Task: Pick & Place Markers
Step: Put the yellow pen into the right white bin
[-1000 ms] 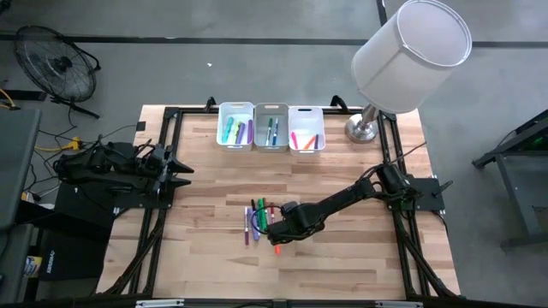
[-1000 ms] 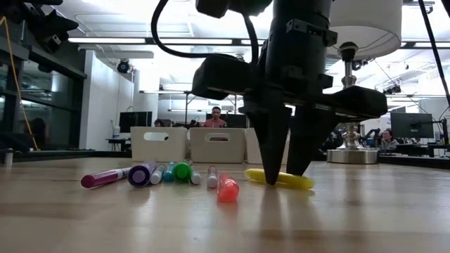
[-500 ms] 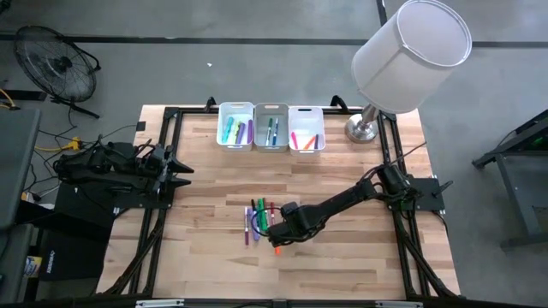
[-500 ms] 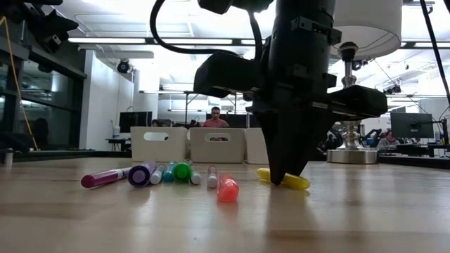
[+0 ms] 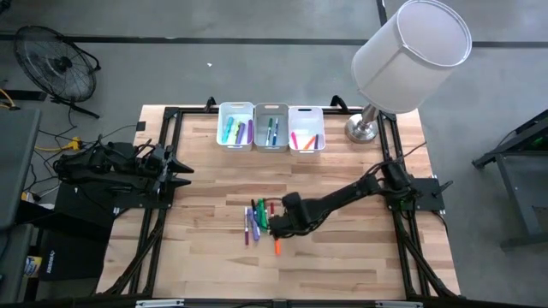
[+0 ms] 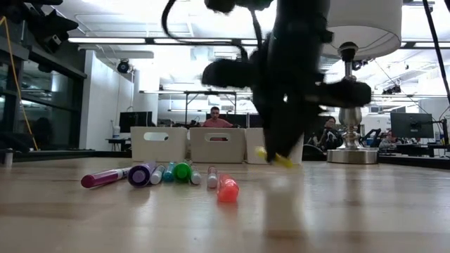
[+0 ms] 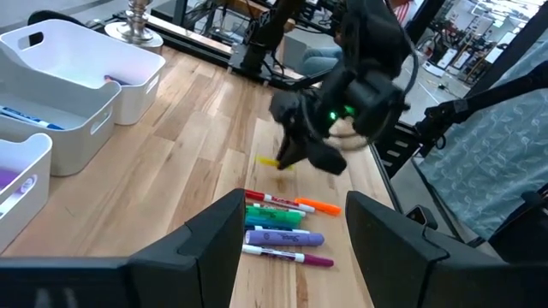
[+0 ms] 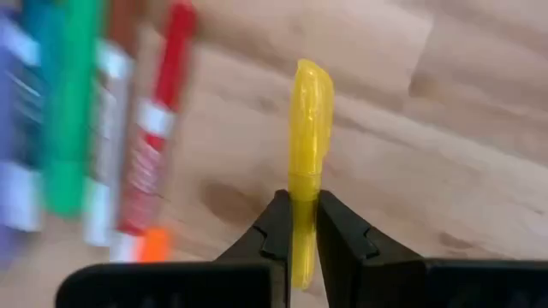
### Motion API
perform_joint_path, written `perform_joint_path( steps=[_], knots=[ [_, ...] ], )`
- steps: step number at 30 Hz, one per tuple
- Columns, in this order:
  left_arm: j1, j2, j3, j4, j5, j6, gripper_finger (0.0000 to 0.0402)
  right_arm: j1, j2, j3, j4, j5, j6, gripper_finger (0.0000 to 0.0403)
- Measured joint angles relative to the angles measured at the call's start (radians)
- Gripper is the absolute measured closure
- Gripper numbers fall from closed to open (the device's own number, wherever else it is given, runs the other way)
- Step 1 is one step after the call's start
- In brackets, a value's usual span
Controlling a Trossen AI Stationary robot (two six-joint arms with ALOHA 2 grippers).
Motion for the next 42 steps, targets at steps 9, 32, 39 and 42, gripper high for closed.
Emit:
perform_joint_path(
  steps=[9,32,39,42],
  knots=[
    [0.0,0.0,0.0,-0.001,0.0,0.0,0.02,-0.043,-0.12,0.004,-0.116,0.108,0.013,0.0379],
    [0.0,0.0,0.0,-0.002,0.003,0.0,0.02,-0.529,-0.254,0.006,-0.162,0.182,-0.388,0.038],
    [0.0,0.0,0.0,-0.002,0.004,-0.001,0.02,-0.668,-0.254,0.006,-0.085,0.179,-0.519,0.038],
    [0.0,0.0,0.0,-0.002,0.004,-0.001,0.02,-0.704,-0.246,0.007,-0.052,0.18,-0.562,0.038]
  ],
)
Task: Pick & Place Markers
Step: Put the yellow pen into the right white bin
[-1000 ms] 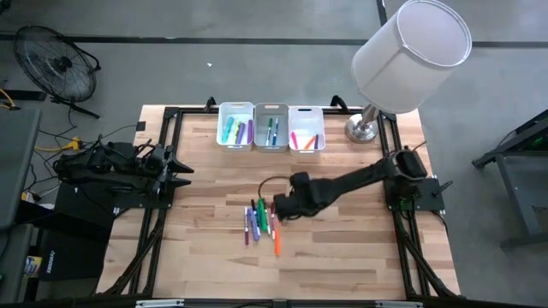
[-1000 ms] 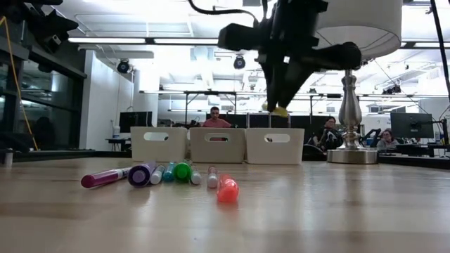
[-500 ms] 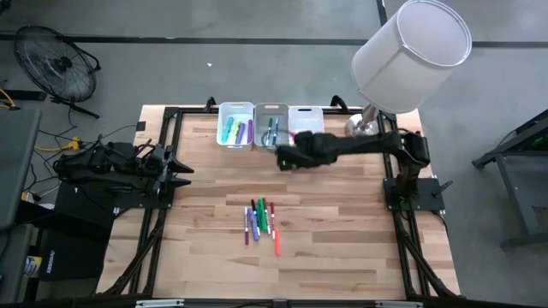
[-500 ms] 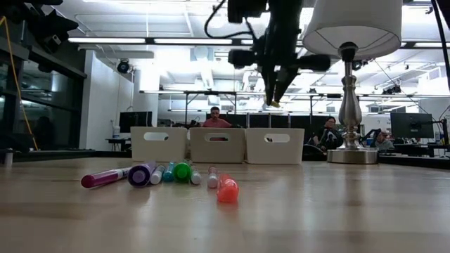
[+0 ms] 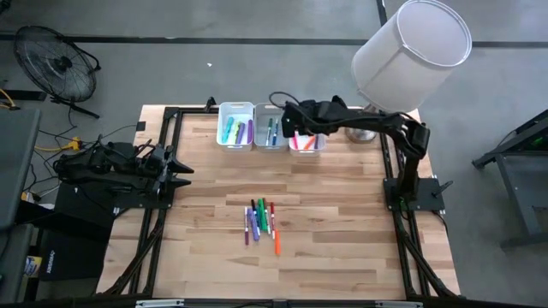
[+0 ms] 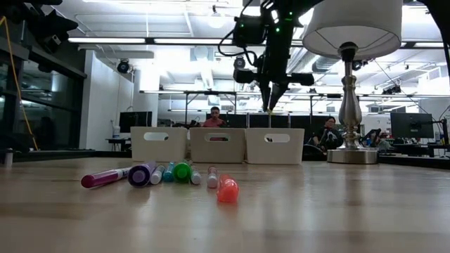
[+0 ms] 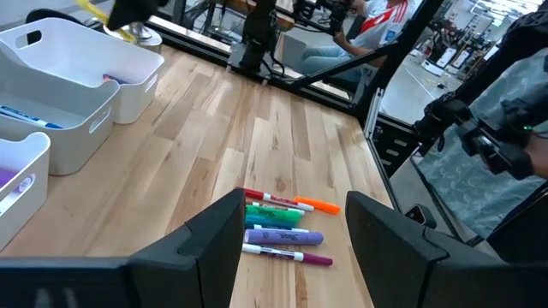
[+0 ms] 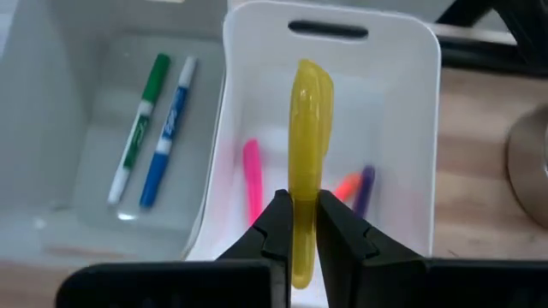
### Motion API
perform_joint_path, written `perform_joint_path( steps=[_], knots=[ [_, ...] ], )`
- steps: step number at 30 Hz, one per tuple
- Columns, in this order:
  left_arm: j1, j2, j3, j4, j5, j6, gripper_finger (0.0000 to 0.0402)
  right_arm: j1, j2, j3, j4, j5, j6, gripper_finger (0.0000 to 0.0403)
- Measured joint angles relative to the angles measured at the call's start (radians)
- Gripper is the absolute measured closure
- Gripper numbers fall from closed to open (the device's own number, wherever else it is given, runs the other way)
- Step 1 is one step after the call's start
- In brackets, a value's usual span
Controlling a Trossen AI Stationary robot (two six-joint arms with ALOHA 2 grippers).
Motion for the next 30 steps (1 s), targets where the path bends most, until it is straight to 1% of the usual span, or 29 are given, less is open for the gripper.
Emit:
perform_joint_path(
  steps=[4,10,14,17,21,25,30],
  knots=[
    [0.0,0.0,0.0,0.001,0.0,0.0,0.02,-0.034,0.017,0.0,0.042,-0.021,-0.046,0.038],
    [0.0,0.0,0.0,0.002,-0.017,0.0,0.02,-0.063,0.071,0.0,0.09,-0.081,-0.091,0.038],
    [0.0,0.0,0.0,0.003,-0.032,-0.003,0.02,-0.071,0.098,0.0,0.094,-0.095,-0.091,0.038],
    [0.0,0.0,0.0,0.003,-0.036,-0.003,0.02,-0.077,0.12,0.0,0.102,-0.124,-0.103,0.038],
    [0.0,0.0,0.0,0.003,-0.071,-0.004,0.02,-0.077,0.145,0.0,0.106,-0.153,-0.129,0.0379],
    [0.0,0.0,0.0,0.003,-0.082,-0.005,0.02,-0.077,0.153,0.0,0.11,-0.148,-0.139,0.0358],
    [0.0,0.0,0.0,0.003,-0.084,-0.011,0.02,-0.077,0.153,0.0,0.11,-0.154,-0.202,0.0326]
  ],
)
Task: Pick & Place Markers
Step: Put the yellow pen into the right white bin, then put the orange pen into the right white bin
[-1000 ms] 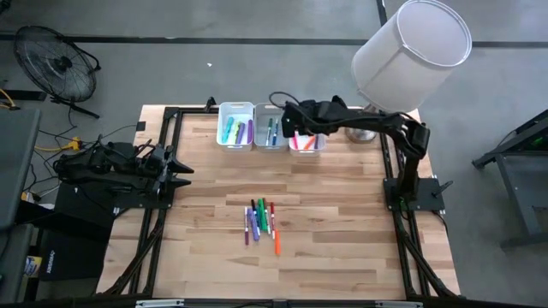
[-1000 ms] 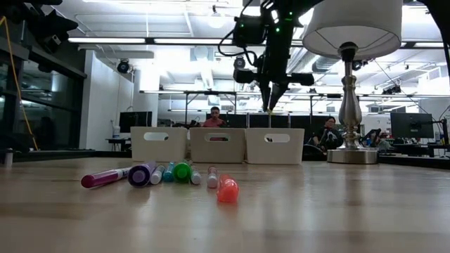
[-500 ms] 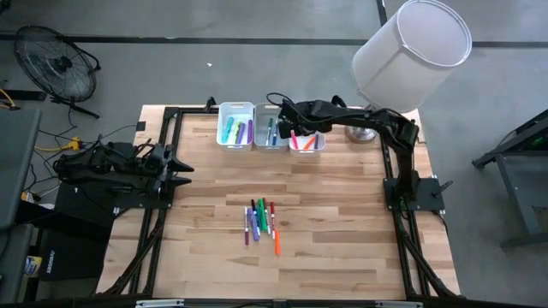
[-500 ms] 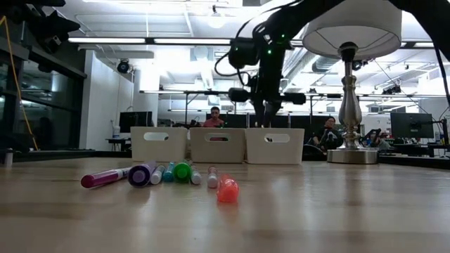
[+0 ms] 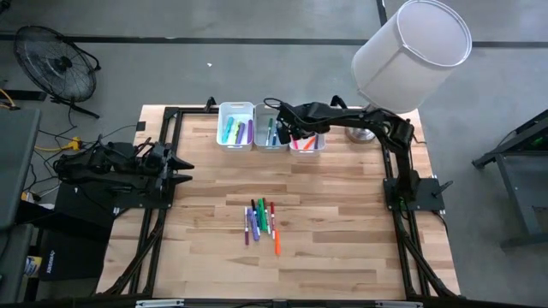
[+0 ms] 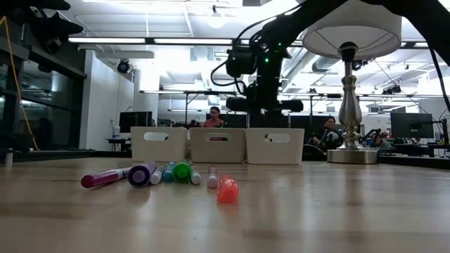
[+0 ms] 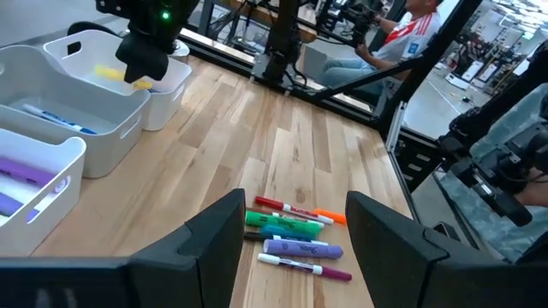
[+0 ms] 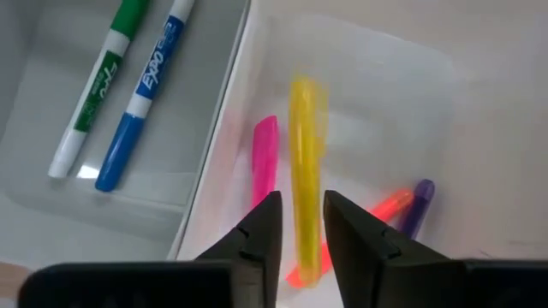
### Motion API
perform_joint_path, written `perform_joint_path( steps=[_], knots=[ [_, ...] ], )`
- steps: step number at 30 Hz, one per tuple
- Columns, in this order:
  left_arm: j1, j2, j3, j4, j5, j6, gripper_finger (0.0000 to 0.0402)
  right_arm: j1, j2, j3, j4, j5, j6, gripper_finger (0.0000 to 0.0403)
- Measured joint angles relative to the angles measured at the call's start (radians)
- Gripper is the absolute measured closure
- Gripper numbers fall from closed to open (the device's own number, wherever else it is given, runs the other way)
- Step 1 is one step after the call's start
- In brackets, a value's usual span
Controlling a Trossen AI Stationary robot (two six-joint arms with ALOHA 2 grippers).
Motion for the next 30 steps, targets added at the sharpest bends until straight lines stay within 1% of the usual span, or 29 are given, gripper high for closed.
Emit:
perform_joint_path(
  steps=[6,11,13,22,30],
  knots=[
    [0.0,0.0,0.0,0.0,-0.035,-0.024,0.02,0.001,0.0,0.0,0.0,-0.002,-0.013,0.0292],
    [0.0,0.0,0.0,-0.001,-0.051,-0.046,0.02,0.002,-0.003,0.0,0.019,-0.039,-0.023,0.0261],
    [0.0,0.0,0.0,-0.001,-0.051,-0.048,0.02,0.011,-0.01,0.0,0.023,-0.038,-0.037,0.0254],
    [0.0,0.0,0.0,-0.004,-0.052,-0.047,0.02,0.089,-0.072,0.0,0.026,0.042,-0.122,0.025],
    [0.0,0.0,0.0,-0.002,-0.052,-0.045,0.02,0.172,-0.145,0.0,0.008,0.055,-0.152,0.0249]
  ],
)
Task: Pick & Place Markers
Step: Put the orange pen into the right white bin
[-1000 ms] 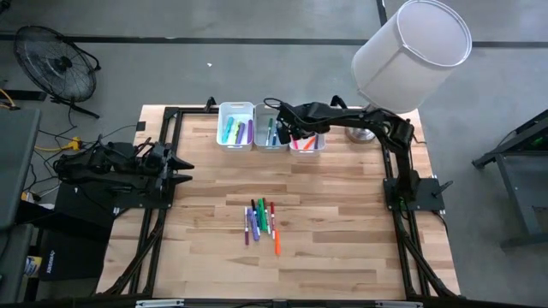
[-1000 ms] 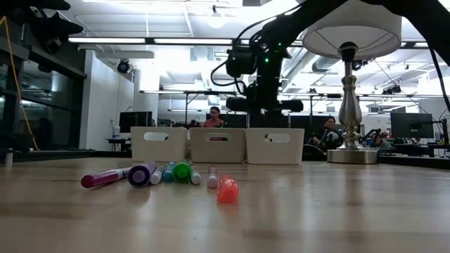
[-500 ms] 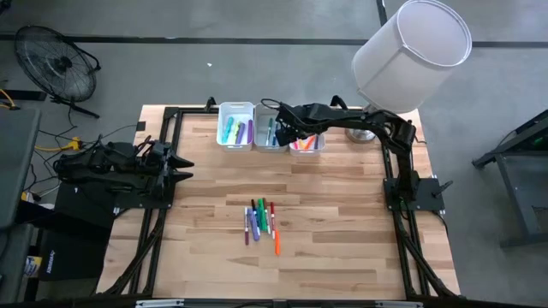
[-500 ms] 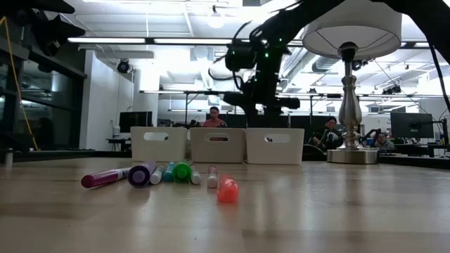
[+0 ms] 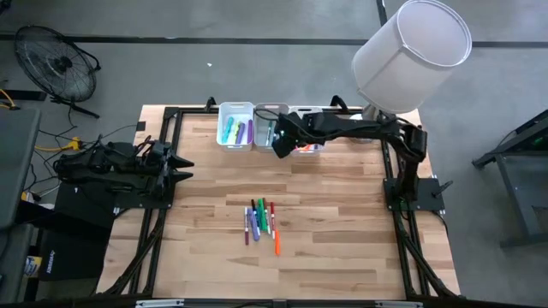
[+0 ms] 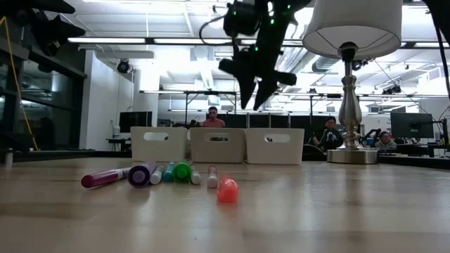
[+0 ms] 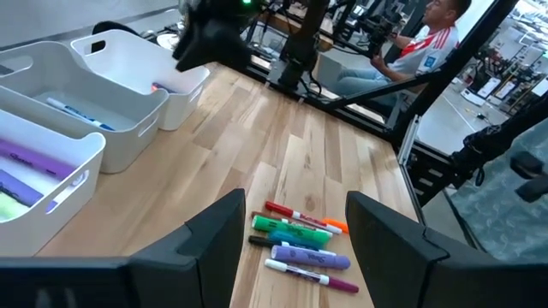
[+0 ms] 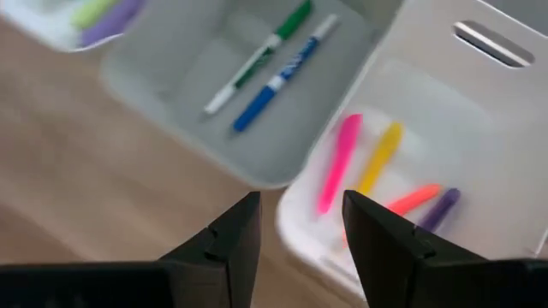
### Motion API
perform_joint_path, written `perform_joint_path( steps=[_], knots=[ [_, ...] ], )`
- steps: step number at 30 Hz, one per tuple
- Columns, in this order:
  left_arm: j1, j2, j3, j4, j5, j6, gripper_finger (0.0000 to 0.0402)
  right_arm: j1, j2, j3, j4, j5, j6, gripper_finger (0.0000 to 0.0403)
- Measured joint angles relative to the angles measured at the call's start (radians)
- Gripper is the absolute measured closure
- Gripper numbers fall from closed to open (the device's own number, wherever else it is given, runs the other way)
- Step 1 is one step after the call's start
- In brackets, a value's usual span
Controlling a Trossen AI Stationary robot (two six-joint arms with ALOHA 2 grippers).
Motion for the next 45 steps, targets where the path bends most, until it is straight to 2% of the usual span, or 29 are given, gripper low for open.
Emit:
perform_joint_path(
  steps=[3,8,21,34,45],
  knots=[
    [0.0,0.0,0.0,0.001,-0.011,-0.011,0.02,0.041,-0.02,0.0,0.0,0.001,-0.009,0.0249],
    [0.0,0.0,0.0,-0.001,-0.12,-0.067,0.02,0.114,-0.031,0.0,-0.009,-0.005,0.004,0.0249],
    [0.0,0.0,0.0,0.0,-0.114,-0.068,0.02,0.35,-0.033,0.0,-0.042,-0.035,0.143,0.0249],
    [0.0,0.0,0.0,0.0,-0.114,-0.07,0.02,0.548,-0.033,0.0,-0.15,-0.03,0.417,0.0249],
    [0.0,0.0,0.0,0.0,-0.113,-0.069,0.02,0.631,-0.029,0.0,-0.182,-0.032,0.698,0.0249]
  ],
)
